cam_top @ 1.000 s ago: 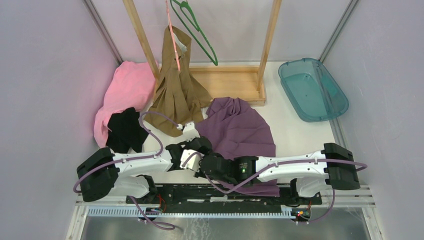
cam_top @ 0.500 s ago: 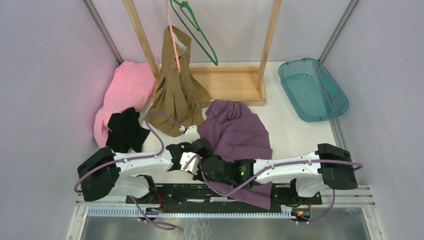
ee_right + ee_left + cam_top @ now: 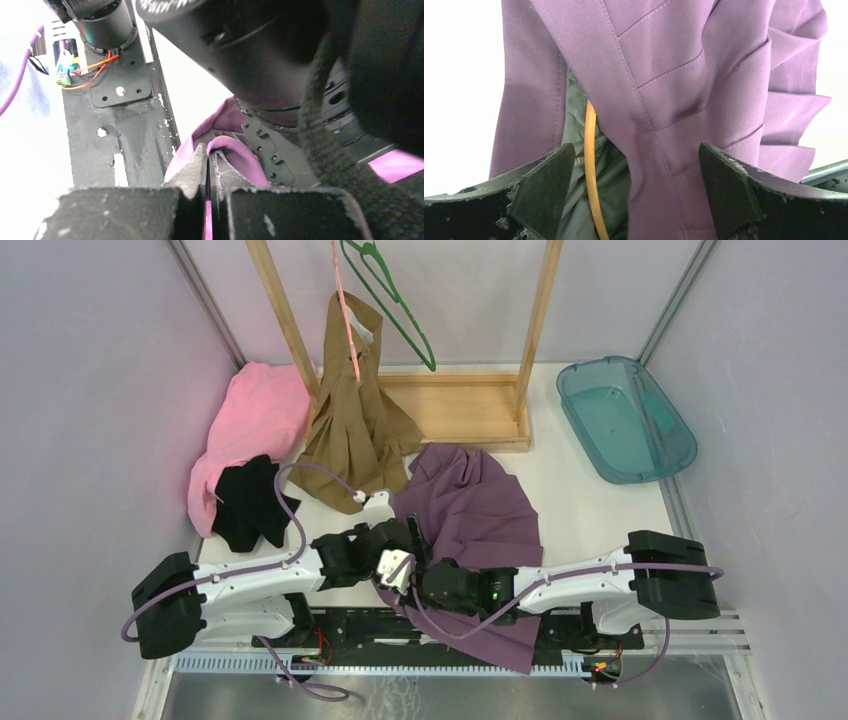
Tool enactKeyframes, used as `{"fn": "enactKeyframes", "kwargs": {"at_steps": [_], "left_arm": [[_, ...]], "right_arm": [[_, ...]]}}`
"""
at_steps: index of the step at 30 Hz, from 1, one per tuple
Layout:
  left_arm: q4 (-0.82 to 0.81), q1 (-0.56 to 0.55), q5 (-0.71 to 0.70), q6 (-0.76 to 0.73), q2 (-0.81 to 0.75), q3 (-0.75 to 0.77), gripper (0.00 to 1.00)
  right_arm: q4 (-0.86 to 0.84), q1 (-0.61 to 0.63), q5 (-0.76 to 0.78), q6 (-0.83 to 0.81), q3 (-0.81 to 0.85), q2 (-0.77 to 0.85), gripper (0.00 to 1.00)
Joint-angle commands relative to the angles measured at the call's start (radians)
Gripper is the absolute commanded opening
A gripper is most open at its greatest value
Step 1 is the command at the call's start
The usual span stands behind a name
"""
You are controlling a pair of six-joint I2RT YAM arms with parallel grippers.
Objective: Place the skirt on the hanger
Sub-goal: Hang the skirt on the hanger.
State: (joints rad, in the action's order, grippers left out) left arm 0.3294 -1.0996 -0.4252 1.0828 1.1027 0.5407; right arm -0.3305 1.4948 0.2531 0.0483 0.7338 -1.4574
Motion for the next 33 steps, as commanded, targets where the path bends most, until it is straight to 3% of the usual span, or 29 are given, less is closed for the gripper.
{"fn": "enactKeyframes", "kwargs": {"at_steps": [1,14,18,22,33], "left_arm": [[-0.065,-0.007,-0.035,-0.046,-0.056,-0.003,0.99],[0.059,-0.007,-0.271,0.074,-0.462,-0.119,0.99],[0.182,-0.007,-0.353,0.110,-0.529,-0.101,0.99],[0.309,-0.006,-0.414,0.159,-0.518,-0.079,0.99],[0.325,-0.007,-0.380,0.167,-0.547,-0.109,0.99]], "right_arm": [[-0.103,-0.007,0.027,0.036,-0.024,0.024,0.01],[-0.177,-0.007,0.044,0.089,-0.094,0.013,0.01],[-0.162,-0.006,0.072,0.114,-0.081,-0.002,0.01],[-0.083,-0.016,0.126,0.144,0.010,-0.045,0.01],[0.197,-0.142,0.120,0.199,0.347,-0.253,0.01]]}}
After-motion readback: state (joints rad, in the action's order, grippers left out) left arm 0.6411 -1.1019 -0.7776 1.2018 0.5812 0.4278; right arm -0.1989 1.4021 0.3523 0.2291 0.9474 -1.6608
